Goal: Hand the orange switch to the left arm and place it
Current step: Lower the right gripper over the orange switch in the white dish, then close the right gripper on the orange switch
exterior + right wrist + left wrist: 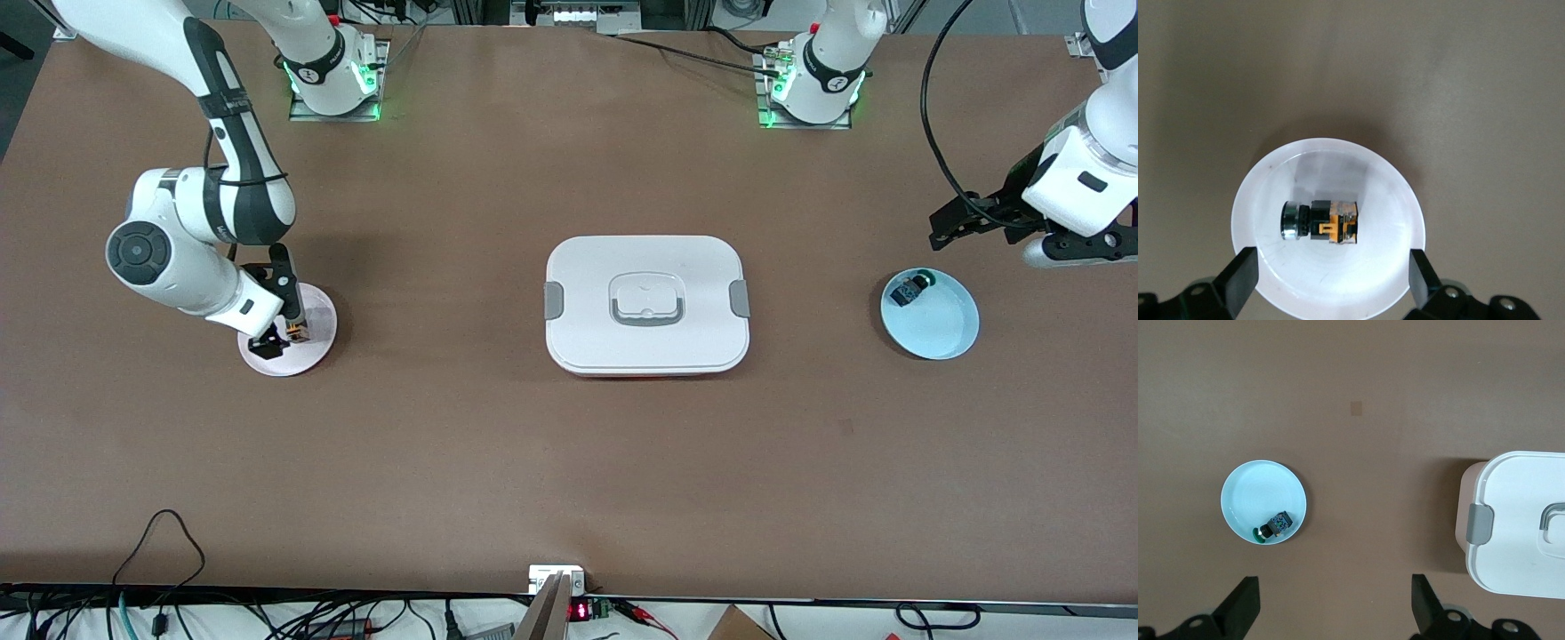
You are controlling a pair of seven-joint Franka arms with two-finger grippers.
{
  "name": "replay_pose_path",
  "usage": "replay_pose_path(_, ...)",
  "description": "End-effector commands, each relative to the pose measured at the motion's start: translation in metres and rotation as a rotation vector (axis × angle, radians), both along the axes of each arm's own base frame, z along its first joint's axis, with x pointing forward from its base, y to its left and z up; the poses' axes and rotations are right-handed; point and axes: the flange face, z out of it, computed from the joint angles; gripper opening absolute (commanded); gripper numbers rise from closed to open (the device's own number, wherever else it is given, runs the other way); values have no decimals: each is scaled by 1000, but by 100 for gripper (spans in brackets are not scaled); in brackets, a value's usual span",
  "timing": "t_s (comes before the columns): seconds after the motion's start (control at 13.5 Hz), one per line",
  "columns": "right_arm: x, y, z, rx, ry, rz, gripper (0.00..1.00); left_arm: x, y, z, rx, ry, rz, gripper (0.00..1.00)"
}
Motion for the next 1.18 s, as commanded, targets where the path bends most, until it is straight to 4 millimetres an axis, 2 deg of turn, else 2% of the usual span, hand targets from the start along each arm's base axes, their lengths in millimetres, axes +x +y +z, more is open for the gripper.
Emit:
replay_pose_path(0.0,-7,1,-19,9,-5,75,100,-2,-2,8,-2,1,2,100)
replay_pose_path(0.37,-7,-8,-41,25,4,40,100,-2,-2,8,-2,1,1,100)
replay_pose_path(0.52,-9,-20,-54,40,24,-3,100,-2,-2,8,-2,1,1,100)
replay_pose_path(1.11,-15,-24,-65,39,22,-10,100,-2,-2,8,-2,1,-1,100)
